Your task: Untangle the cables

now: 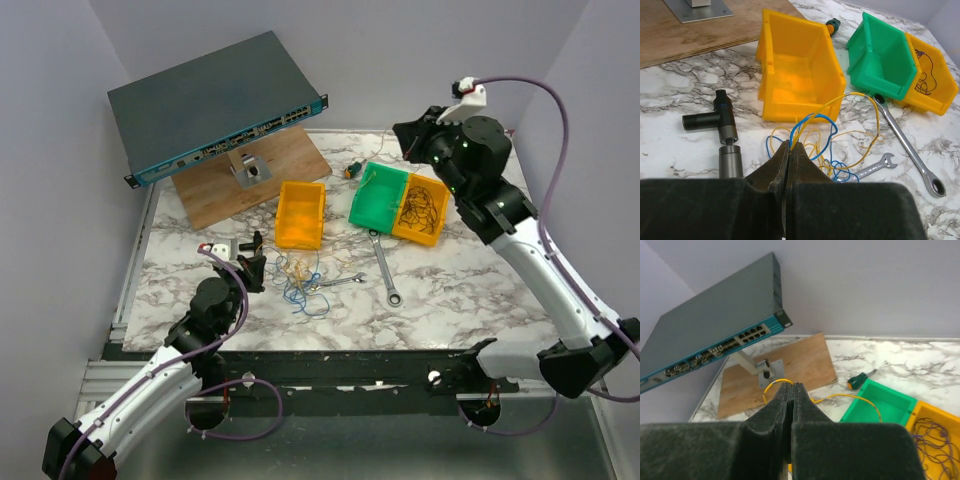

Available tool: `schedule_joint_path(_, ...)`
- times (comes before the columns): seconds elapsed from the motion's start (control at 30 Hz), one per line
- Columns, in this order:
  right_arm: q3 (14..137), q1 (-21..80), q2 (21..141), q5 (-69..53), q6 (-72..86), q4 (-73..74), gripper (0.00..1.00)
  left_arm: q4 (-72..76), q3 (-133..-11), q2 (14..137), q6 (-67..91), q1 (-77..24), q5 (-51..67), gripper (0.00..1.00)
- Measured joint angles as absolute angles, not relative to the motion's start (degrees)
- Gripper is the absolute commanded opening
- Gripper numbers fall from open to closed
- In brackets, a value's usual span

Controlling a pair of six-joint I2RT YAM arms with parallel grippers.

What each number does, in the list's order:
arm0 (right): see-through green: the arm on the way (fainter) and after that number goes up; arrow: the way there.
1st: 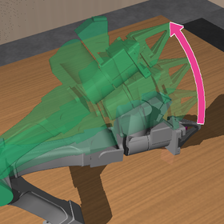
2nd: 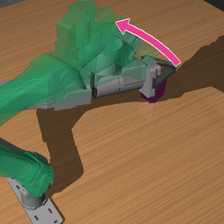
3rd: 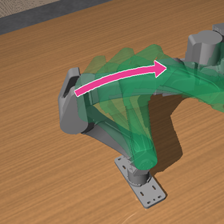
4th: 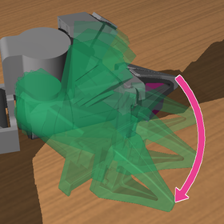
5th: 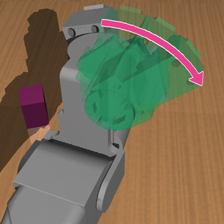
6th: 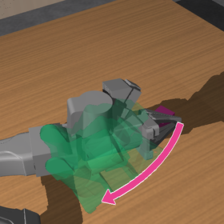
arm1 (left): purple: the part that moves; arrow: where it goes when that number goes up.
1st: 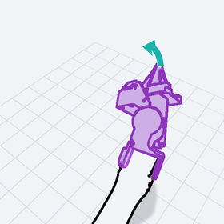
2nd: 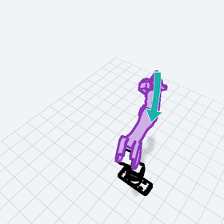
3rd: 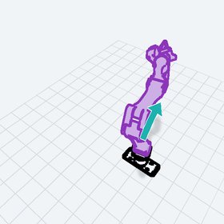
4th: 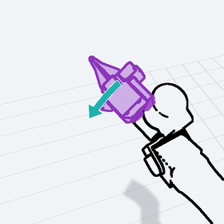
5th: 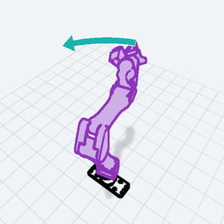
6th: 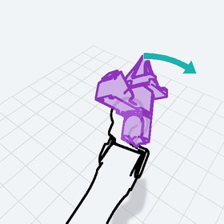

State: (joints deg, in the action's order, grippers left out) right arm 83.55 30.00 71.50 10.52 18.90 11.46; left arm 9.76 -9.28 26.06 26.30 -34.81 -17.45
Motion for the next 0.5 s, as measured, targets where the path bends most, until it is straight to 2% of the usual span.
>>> schedule_joint_path(0.23,86.9,29.8,79.9,1.9,20.6,9.8,0.01,9.9,-9.2,25.6,25.9,-34.8,-16.2,0.0)
schedule_joint_path(0.5,91.4,25.6,83.3,-8.1,23.7,6.4,0.01,9.9,-9.1,25.2,25.6,-34.8,-15.7,0.0)
